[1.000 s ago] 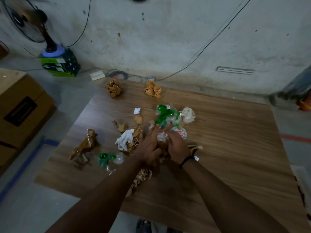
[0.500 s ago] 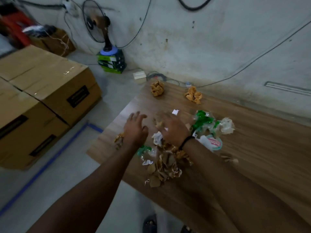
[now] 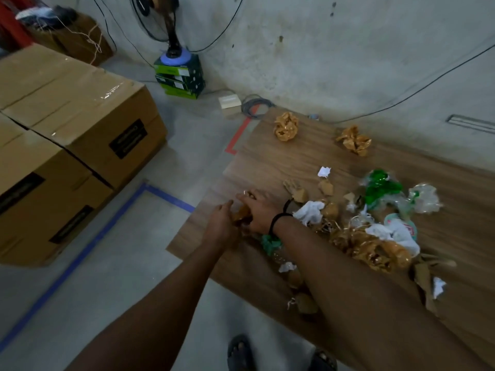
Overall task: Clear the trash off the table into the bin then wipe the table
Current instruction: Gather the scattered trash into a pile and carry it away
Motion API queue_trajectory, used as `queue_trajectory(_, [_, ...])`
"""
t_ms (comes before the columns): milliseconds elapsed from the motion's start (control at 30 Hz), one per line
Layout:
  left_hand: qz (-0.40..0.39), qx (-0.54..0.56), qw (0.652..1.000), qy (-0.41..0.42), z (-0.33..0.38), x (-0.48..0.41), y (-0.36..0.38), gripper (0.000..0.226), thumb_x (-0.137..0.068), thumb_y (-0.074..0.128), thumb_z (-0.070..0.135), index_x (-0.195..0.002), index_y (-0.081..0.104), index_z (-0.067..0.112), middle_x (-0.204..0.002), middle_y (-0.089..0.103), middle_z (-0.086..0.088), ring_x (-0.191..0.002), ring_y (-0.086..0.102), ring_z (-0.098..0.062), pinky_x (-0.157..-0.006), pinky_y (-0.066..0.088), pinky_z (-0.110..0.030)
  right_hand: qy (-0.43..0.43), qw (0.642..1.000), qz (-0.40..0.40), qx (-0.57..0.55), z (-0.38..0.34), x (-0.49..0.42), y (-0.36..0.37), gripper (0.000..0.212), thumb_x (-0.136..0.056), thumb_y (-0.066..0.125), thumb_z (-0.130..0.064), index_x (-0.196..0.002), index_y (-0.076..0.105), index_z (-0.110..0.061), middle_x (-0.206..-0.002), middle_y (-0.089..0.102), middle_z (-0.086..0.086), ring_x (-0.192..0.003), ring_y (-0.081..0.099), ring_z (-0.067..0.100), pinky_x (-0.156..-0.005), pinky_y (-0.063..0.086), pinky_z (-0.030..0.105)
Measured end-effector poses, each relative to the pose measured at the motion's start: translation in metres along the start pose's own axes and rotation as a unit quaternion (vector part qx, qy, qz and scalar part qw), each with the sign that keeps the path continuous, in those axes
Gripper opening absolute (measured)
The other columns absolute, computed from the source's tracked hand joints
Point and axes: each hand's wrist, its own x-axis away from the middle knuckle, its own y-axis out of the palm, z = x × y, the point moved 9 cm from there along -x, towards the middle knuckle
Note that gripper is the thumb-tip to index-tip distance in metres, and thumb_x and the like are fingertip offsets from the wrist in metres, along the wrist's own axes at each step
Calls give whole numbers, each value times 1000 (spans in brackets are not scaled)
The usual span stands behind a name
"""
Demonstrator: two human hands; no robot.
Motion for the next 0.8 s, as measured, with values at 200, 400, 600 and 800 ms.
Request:
queue_trajectory(200, [-5, 103, 994, 40, 28, -10, -5, 54, -76, 70, 7, -128, 55, 3, -118, 64, -10, -111, 59, -24, -88, 44, -25, 14, 987, 102, -120, 3, 17, -22, 46, -76, 63, -11, -121, 59, -20, -124, 59, 7, -114, 54, 28, -89, 41, 27])
queue_trajectory(400, [-62, 143, 974, 165, 123, -7, 10, 28, -63, 67, 8, -86, 66, 25, -78, 66, 8, -75, 62, -13, -57, 44, -20, 57, 954, 225, -190, 49, 85, -97, 35, -69, 67, -4, -100, 67, -19, -104, 67, 7, -99, 59, 27, -86, 49, 42])
queue_trajectory(600, [-111, 224, 932, 264, 237, 25, 37, 40, -74, 59, 13, -113, 68, 14, -98, 69, -1, -90, 60, -11, -77, 47, -27, 102, 934, 309, -150, 120, 167, -155, 33, -70, 71, -15, -102, 63, -19, -105, 66, 6, -100, 60, 27, -85, 49, 40])
queue_trajectory(800, [-131, 168, 928, 305, 296, 34, 97, 43, -77, 57, -4, -116, 66, 10, -107, 70, -9, -98, 64, -19, -92, 51, -39, 235, 925, 283, -95, 206, 202, -148, 50, -80, 68, -28, -124, 49, -14, -124, 56, 15, -114, 51, 35, -93, 47, 44])
